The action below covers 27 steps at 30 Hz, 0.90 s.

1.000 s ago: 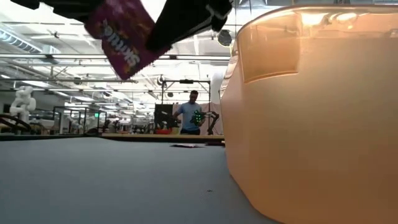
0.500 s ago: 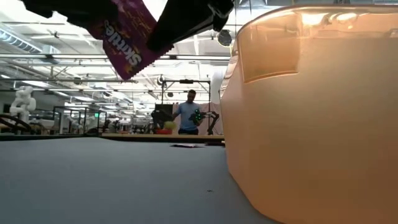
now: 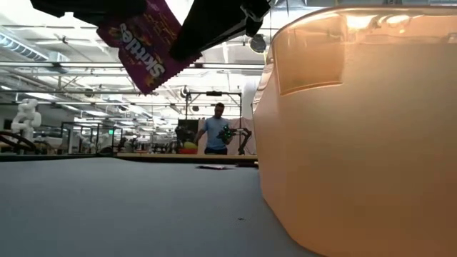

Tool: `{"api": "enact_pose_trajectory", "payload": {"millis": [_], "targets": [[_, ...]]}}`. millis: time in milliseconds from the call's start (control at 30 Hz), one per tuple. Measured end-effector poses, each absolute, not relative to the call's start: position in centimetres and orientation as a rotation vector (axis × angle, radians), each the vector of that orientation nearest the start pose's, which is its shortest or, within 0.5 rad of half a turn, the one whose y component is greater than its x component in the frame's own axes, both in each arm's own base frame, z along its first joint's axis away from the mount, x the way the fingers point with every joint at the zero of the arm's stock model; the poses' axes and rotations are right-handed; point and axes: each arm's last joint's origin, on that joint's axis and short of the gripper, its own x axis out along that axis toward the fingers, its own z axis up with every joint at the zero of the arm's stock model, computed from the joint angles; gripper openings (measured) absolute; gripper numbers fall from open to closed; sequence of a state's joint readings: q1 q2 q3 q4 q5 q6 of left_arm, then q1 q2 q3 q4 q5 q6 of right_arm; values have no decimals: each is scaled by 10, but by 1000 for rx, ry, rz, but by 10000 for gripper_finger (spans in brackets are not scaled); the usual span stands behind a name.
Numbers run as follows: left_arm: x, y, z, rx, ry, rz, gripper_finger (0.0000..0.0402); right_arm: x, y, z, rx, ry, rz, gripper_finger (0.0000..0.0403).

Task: Sort candy
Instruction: Put the purple candy pack into the transparent bin

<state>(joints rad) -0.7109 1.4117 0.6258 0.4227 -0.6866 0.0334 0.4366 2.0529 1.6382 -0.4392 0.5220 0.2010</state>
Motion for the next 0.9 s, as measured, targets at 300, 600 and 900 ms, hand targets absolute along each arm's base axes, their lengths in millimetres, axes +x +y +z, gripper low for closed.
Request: {"api": "enact_pose_trajectory", "payload": {"millis": [300,600,900], "targets": [[222,-163,227,131,117,80,3,382,183,252,-213,794,-233,112],[223,-155,261,29,-125,88,2,327,212,264,-380,788,-419,146],[230,-147,272,100,-245,-41,2,309,235,268,-531,658,-469,146]]}}
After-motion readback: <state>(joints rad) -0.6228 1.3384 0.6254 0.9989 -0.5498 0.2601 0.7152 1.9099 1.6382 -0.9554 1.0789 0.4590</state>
